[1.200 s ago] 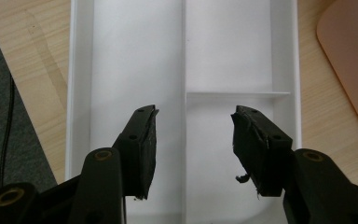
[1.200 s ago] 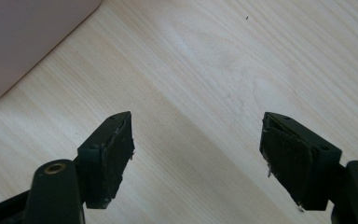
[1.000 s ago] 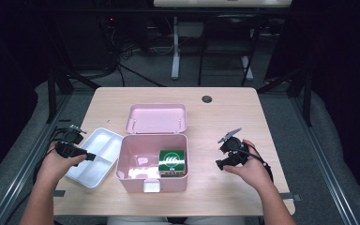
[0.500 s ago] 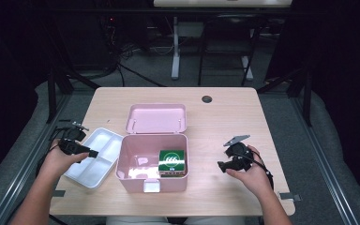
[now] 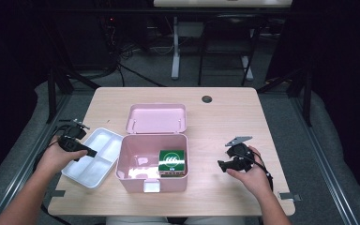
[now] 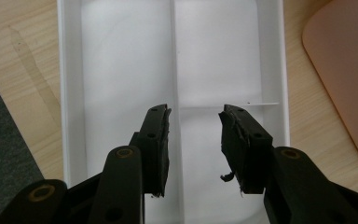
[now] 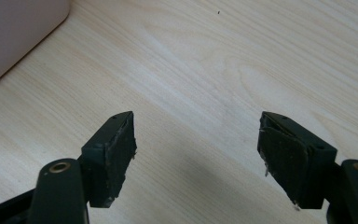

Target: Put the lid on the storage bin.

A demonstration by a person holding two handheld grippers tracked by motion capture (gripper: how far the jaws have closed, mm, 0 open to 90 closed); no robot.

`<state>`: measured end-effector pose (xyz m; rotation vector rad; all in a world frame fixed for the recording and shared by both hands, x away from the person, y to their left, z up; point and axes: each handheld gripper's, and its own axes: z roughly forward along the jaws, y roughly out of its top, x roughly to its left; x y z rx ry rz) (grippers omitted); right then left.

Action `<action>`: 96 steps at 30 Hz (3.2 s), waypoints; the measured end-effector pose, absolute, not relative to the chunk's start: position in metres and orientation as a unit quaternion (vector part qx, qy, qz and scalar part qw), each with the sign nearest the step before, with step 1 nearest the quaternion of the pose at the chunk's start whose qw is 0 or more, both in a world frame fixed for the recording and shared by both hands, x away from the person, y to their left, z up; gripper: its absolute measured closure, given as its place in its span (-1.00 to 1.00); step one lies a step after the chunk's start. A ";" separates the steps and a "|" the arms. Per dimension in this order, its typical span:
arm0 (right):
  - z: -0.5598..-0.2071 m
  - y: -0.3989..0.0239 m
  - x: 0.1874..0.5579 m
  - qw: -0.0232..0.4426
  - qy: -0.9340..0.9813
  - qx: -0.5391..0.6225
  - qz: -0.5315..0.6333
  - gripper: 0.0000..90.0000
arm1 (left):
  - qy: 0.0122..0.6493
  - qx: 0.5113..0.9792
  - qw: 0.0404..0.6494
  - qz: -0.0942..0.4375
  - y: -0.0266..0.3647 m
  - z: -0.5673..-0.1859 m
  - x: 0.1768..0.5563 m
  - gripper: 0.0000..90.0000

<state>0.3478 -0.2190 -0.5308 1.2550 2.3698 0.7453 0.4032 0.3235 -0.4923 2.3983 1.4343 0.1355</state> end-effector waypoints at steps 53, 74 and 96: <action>-0.540 -0.217 0.348 0.171 0.845 0.441 0.249 -0.40 | 0.503 0.862 0.056 -0.014 0.308 -0.538 0.434 0.91; -0.543 -0.217 0.348 0.168 0.847 0.440 0.247 -0.40 | 0.508 0.860 0.031 -0.022 0.305 -0.540 0.440 0.97; -0.544 -0.217 0.349 0.169 0.846 0.442 0.245 -0.40 | 0.526 0.849 0.046 -0.014 0.319 -0.496 0.434 0.98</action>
